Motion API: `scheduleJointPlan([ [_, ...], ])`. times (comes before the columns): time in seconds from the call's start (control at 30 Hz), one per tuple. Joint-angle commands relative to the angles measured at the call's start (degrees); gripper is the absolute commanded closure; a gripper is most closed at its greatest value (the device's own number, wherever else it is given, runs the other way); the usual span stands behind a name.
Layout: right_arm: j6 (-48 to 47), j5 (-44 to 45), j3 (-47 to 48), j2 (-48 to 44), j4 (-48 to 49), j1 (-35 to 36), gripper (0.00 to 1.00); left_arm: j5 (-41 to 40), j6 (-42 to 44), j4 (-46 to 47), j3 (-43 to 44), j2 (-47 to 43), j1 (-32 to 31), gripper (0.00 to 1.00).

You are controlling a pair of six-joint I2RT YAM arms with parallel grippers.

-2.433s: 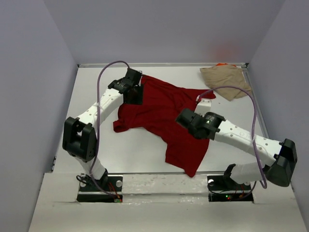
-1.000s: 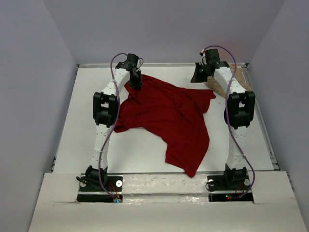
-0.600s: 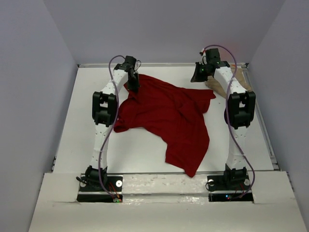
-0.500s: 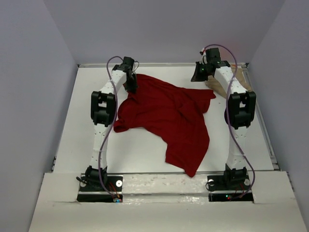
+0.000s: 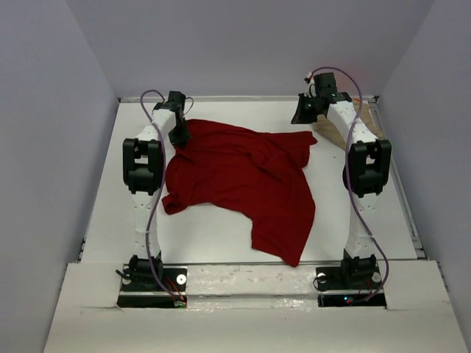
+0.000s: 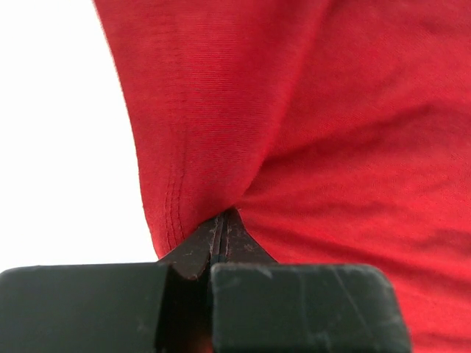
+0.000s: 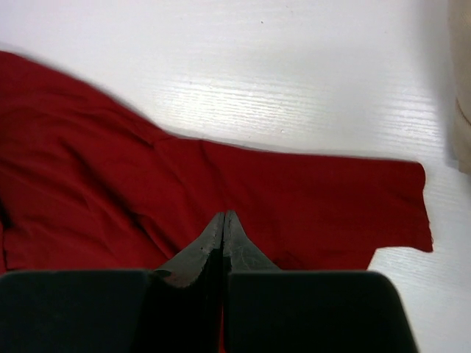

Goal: Fold and stack the t-shirts
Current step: Flatten the tshirt out

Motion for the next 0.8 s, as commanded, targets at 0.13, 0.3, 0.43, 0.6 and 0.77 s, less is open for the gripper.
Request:
scheduleJointPlan([
  [0.13,-0.89,-1.34,-3.84,0.30,-0.44,0.44,1.00,-3.30,0.05,2.45,-9.01,-8.86,4.08,1.00],
  [0.3,-0.89,-1.95,-4.45,0.47,-0.44,0.97,1.00,-3.74,0.40,3.77,-14.19,-11.67,5.57,1.00],
  [0.43,-1.15,0.67,-7.44,-1.45,-0.17,0.97,1.00,-3.31,0.67,5.70,-17.44,-12.90,6.01,1.00],
  [0.6,0.86,1.76,-13.86,-5.76,4.31,-0.25,0.83,-2.16,0.84,5.00,-15.51,-11.93,6.37,1.00],
  [0.77,2.72,-3.71,-16.94,-5.42,7.03,-4.21,0.47,0.04,0.75,5.61,-15.25,-13.34,6.19,1.00],
])
